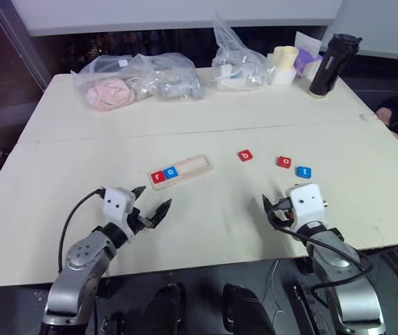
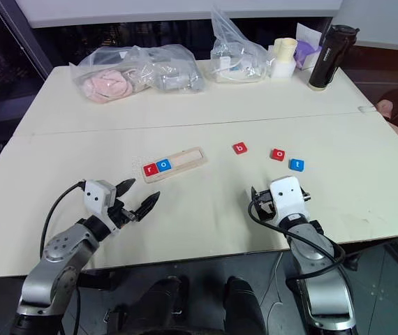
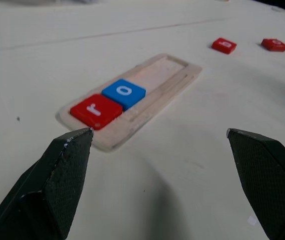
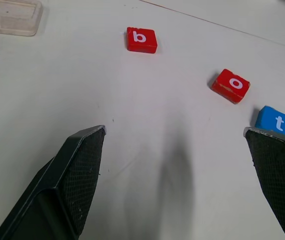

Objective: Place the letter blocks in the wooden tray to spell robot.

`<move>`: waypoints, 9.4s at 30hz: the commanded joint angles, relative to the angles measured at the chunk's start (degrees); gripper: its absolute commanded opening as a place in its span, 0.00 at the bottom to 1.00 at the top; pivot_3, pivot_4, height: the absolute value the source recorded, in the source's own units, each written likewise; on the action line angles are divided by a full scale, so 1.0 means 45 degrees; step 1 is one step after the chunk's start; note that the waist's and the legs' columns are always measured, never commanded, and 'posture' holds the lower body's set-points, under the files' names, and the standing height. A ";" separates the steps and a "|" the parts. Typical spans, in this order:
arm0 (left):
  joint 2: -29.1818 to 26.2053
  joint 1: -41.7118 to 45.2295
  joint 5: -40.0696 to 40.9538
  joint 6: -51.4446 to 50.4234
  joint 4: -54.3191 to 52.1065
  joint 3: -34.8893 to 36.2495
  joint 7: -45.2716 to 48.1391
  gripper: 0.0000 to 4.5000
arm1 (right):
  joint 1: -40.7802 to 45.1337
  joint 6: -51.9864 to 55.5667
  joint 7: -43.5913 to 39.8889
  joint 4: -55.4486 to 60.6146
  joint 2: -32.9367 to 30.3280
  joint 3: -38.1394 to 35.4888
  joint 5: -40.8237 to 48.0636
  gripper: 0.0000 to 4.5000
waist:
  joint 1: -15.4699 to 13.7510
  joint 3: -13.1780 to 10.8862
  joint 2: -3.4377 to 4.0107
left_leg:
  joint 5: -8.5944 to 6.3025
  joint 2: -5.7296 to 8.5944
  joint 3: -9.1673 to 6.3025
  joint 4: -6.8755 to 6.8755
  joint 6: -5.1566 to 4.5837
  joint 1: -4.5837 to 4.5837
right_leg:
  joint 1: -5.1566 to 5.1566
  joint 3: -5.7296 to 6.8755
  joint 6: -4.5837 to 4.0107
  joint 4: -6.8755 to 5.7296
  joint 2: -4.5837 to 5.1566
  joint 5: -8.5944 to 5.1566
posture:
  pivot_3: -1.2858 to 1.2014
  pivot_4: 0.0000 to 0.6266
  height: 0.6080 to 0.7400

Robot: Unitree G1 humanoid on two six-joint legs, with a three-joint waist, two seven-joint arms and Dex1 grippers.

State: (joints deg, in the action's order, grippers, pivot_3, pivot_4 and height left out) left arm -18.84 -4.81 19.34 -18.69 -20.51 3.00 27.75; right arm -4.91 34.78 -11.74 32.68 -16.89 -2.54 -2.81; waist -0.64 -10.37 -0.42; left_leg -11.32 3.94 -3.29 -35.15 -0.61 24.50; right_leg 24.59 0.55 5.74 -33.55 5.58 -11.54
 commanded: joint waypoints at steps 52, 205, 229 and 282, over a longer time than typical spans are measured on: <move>-0.2348 1.2494 -0.4017 0.7739 1.9056 -0.2193 0.9750 1.00 | 0.2499 0.3821 -0.4422 0.3217 -0.4290 -0.0281 0.6197 1.00 | -0.0067 -0.0047 -0.0081 | 0.0022 0.0032 -0.0017 -0.0181 -0.0049 -0.0002 | -0.0050 0.0047 -0.0011 -0.0130 0.0021 0.0030 | 0.52 0.24 0.98; -0.5245 0.3398 0.5135 -0.4061 -0.1757 0.1628 0.5220 1.00 | 1.1912 0.1110 -0.0108 -1.4825 0.0973 0.0076 0.2001 0.26 | 0.0291 -0.0045 -0.0023 | 0.0048 -0.0110 0.0034 -0.0043 0.0029 -0.0110 | -0.0023 0.0263 -0.0168 -0.0154 -0.0011 0.0077 | 0.52 0.24 0.98; -0.4931 0.4105 0.4868 -0.3777 -0.0997 0.0393 0.5873 1.00 | 0.5700 1.1585 -0.1199 0.2706 -0.1515 -0.2201 0.4218 0.26 | 0.0276 -0.0058 -0.0006 | 0.0042 -0.0133 0.0032 -0.0031 0.0036 -0.0033 | 0.0047 0.0270 -0.0127 -0.0127 0.0011 0.0046 | 0.52 0.24 0.98; -0.4544 0.4561 0.4281 -0.3314 -0.0361 -0.0145 0.6285 1.00 | 0.0908 1.2826 0.0106 0.5378 -0.0552 -0.5077 0.3159 0.26 | -0.0330 -0.0063 0.0184 | 0.0280 0.0783 -0.0961 0.0076 0.0032 0.0191 | -0.0143 0.0232 0.0065 -0.0797 0.0213 -0.0957 | 0.52 0.24 0.98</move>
State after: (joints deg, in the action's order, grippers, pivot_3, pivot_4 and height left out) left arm -39.36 14.73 38.72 -34.67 -21.88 2.58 55.29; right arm -0.47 92.09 -11.90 54.33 -19.71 -23.96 12.28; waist -2.12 -10.66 0.41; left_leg -10.06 7.46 -7.61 -34.80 -0.47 25.37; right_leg 23.95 1.60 6.03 -37.14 6.54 -15.85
